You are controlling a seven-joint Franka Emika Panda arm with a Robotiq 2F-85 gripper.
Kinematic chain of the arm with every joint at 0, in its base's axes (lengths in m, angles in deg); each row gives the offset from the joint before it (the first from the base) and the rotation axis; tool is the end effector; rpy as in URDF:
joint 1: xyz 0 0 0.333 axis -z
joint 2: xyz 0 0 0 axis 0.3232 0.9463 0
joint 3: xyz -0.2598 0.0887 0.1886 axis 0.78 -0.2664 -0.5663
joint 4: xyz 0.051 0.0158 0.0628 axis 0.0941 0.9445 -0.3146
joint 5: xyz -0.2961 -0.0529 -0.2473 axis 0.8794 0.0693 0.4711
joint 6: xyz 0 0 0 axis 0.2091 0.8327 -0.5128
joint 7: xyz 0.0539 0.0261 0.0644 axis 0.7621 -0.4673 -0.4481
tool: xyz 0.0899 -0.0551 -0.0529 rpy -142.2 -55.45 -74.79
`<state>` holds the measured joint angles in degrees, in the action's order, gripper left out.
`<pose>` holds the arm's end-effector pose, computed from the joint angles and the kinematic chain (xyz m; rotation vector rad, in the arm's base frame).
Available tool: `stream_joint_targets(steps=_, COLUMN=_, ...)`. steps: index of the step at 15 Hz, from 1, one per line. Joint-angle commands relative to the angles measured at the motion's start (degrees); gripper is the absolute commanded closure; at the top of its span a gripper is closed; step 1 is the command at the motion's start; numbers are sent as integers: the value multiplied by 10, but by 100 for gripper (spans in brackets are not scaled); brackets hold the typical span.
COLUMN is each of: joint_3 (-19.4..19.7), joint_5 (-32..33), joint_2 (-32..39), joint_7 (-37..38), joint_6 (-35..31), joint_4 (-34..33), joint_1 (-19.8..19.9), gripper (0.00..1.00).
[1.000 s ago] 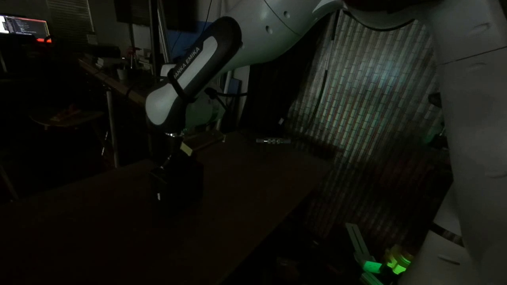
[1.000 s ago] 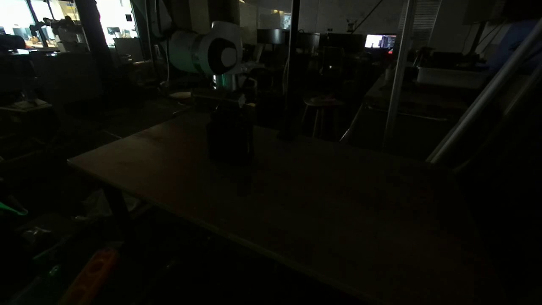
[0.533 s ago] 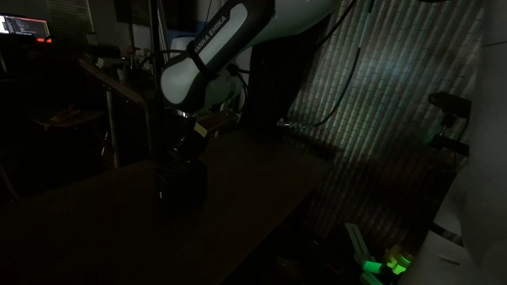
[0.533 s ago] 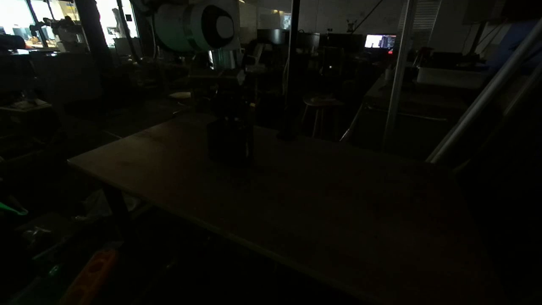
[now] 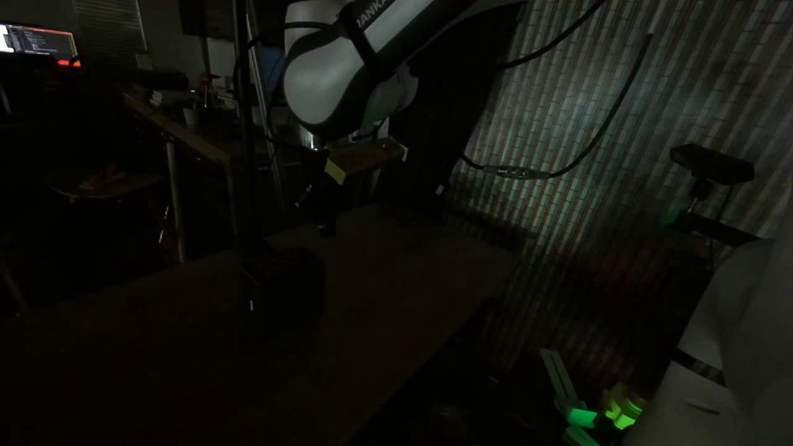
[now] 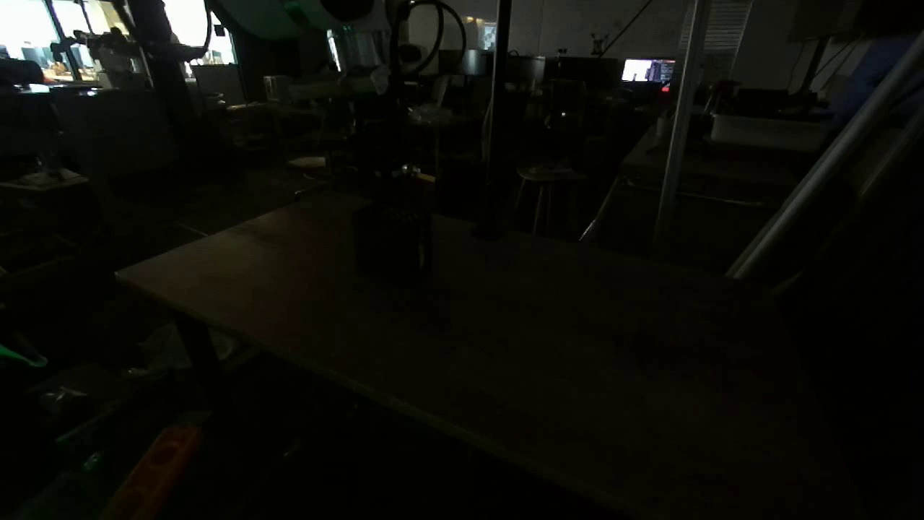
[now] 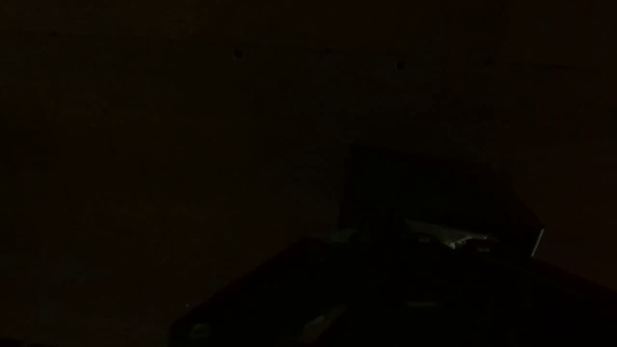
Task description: Put the towel inside the black box
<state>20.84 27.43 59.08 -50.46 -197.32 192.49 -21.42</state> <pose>0.5418 0.0332 0.3680 2.9769 0.1344 0.0999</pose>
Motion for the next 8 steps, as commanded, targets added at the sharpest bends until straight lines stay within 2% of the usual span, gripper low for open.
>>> stream_joint_targets(steps=1, joint_3=-3, joint_5=12, joint_2=-78, joint_7=57, joint_6=14, joint_4=58, joint_1=-4, gripper=88)
stream_joint_targets(steps=8, joint_3=-25, joint_5=7, joint_2=-159, joint_7=137, joint_6=7, joint_4=127, joint_1=3, gripper=87)
